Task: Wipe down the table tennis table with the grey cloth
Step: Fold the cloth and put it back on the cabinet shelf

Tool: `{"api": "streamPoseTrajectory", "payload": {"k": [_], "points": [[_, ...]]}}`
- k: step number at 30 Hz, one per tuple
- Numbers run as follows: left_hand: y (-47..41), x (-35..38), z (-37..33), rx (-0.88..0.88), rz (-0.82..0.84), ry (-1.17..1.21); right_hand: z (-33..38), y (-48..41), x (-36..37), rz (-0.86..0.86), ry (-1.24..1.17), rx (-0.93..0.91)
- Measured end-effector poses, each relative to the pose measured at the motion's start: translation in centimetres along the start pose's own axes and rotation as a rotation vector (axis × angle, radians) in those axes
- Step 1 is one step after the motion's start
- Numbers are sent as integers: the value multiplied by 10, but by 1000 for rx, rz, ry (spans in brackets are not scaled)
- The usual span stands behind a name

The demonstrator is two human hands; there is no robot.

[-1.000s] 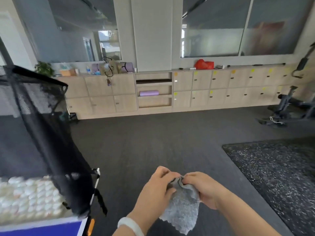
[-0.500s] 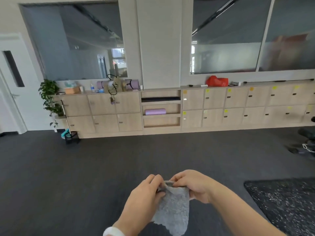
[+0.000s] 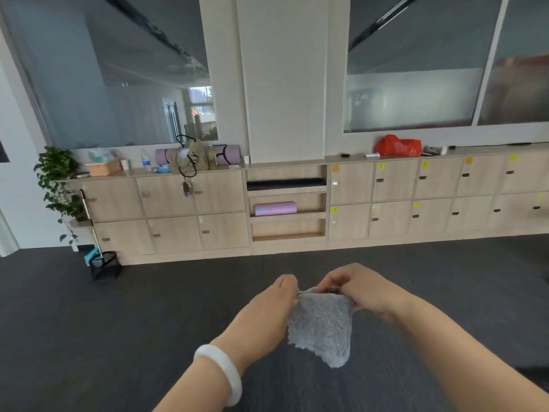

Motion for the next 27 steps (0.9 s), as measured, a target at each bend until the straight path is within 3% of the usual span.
{"api": "streamPoseTrajectory", "payload": {"k": [10,12,18,27], "points": [[-244,-23,141,149,60,19,-7,-238,-126,171,200,-103],[-294,-30,169,125,95,-13,-7,-296,-158,158,241,-159],[-427,-87,259,53,-7,-15,21,-456,-247,154,274,-308],[-617,-104,452,-94,54,-120,22,-713,-330,178,392,-282]]}}
Point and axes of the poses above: each hand's wrist, its own y-axis away from the middle knuckle, its own x-axis out of the palm, z = x × y, the point moved 9 cm from there along -y, towards the middle knuckle, and after that the axes turned 14 degrees about z, right-handed, at the moved point
